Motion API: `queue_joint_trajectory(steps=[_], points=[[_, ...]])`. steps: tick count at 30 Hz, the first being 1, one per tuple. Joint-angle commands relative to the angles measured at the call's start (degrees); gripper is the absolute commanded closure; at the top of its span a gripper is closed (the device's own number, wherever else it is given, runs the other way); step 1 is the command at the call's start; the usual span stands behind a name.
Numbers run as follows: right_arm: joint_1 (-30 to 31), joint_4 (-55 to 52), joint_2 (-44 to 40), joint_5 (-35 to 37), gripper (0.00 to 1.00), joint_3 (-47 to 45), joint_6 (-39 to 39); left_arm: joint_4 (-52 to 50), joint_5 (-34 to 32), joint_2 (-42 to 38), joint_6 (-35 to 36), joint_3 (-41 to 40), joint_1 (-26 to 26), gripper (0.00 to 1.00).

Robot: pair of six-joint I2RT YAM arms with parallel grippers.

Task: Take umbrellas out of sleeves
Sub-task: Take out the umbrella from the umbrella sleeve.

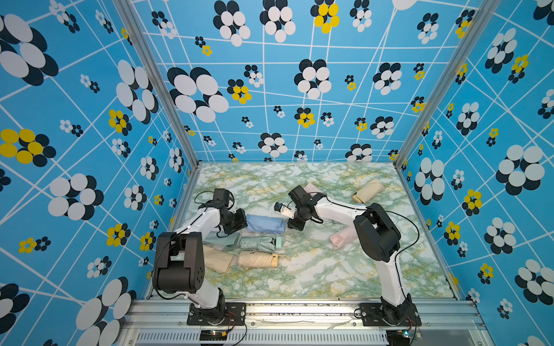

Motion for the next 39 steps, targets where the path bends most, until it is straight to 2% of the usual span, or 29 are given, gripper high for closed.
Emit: queue_joint_trajectory(steps=[1,8,17,39], points=[[-0.3,-2.5,1.5,1.0,0.69,1.4,0.6,0.1,1.2,-1.2,-0.4,-0.9,0.1,1.0],[-0.5,-3.5,3.1,1.9,0.78,1.9,1.0,0.2,1.1,-1.4,-0.4,-1.0,0.1,1.0],[-0.5,-2.9,3.0,2.2,1.0,1.9,2.1,0.4,0.7,-1.9,-0.7,-1.1,0.1,1.0],[-0.5,-1.5,2.3,2.3,1.0,0.1,2.8,0.7,-0.4,-3.6,-0.4,-2.1,2.7,1.0]])
